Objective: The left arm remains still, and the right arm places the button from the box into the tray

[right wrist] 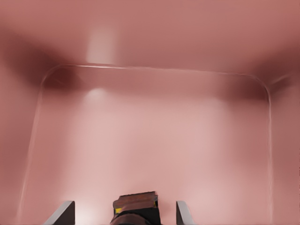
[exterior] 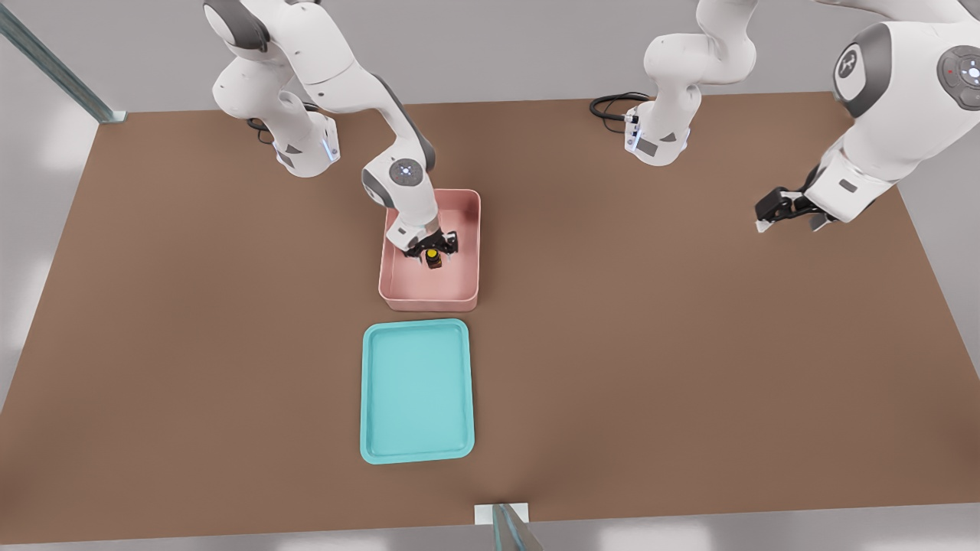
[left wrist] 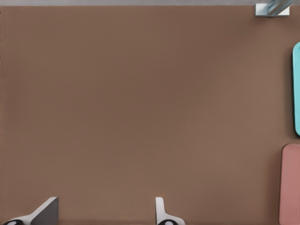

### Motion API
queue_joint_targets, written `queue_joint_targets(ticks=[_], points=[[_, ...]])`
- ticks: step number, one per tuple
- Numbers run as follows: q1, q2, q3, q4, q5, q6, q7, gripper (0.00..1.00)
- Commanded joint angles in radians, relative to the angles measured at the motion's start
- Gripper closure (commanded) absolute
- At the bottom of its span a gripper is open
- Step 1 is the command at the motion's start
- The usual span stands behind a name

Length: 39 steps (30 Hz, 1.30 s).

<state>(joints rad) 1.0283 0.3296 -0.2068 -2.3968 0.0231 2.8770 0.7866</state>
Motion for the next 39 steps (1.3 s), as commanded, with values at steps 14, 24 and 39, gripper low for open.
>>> queue_joint_targets(ticks=[14, 24, 39], points=[[-0.022, -0.003, 0.001, 0.028, -0.002, -0.056, -0.033, 0.49], [-0.152, -0.02, -0.013, 0.363, 0.035, -0.481, -0.309, 0.53], [-0.378, 0.381, -0.011, 0.926, 0.222, -0.541, -0.604, 0.0]])
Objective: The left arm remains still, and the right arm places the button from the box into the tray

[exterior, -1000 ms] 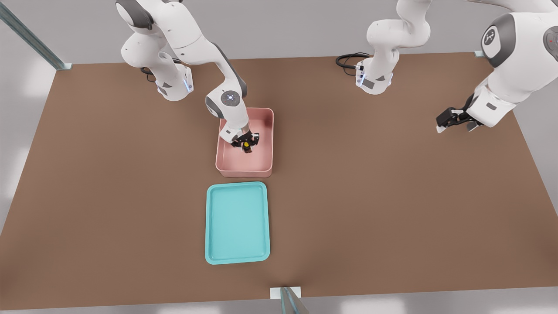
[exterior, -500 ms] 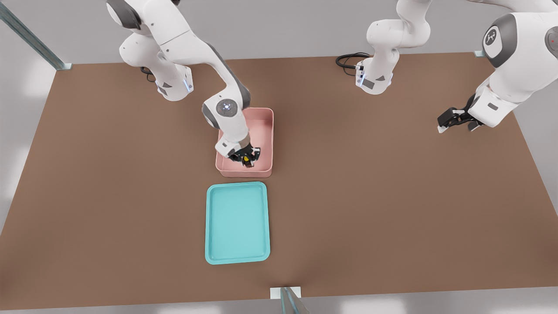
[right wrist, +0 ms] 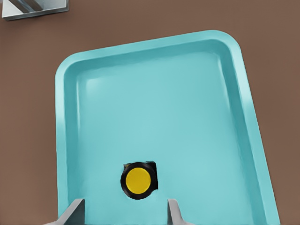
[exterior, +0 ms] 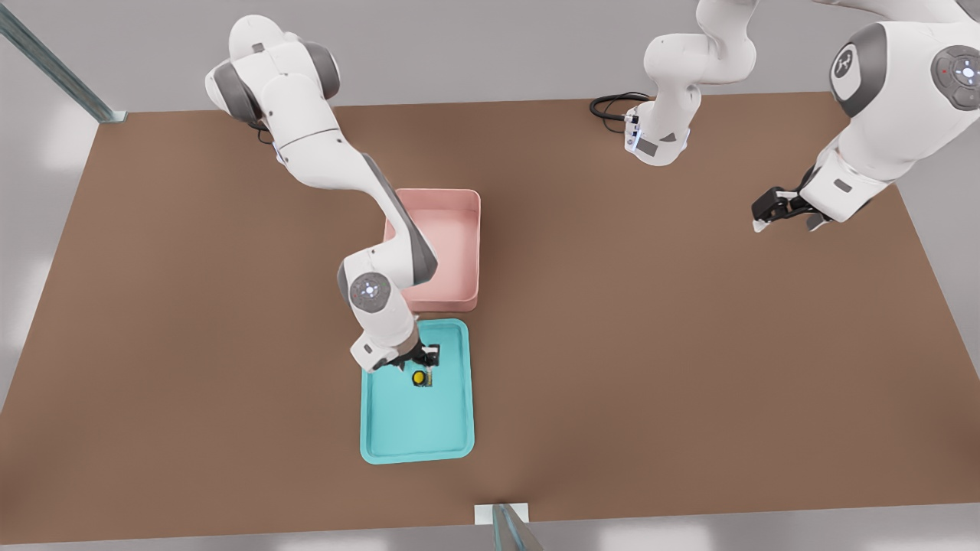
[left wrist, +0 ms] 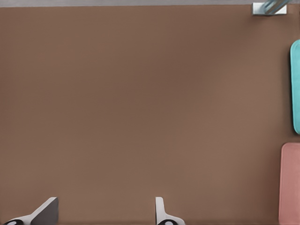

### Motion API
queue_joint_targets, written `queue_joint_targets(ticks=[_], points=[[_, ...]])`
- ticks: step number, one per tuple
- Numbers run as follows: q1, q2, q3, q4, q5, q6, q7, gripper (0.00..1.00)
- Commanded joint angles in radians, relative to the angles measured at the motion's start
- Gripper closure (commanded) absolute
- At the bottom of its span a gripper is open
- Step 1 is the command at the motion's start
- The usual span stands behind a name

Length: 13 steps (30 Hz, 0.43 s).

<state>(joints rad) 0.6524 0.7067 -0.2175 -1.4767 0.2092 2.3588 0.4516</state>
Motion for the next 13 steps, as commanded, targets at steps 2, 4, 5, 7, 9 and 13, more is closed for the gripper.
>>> queue_joint_targets(ticks=[2, 4, 5, 7, 9, 13], points=[[-0.002, -0.041, 0.001, 0.05, 0.024, -0.159, -0.26, 0.0], [-0.125, -0.269, 0.033, 0.145, -0.195, -0.576, -0.408, 0.0], [-0.287, -0.401, 0.081, 0.061, -0.195, -0.624, -0.524, 0.0], [-0.33, -0.477, 0.018, 0.121, -0.195, -0.822, -0.565, 0.0], [-0.347, -0.461, -0.043, 0.161, -0.208, -0.811, -0.654, 0.0], [-0.366, -0.457, -0.045, 0.158, -0.197, -0.773, -0.654, 0.0]])
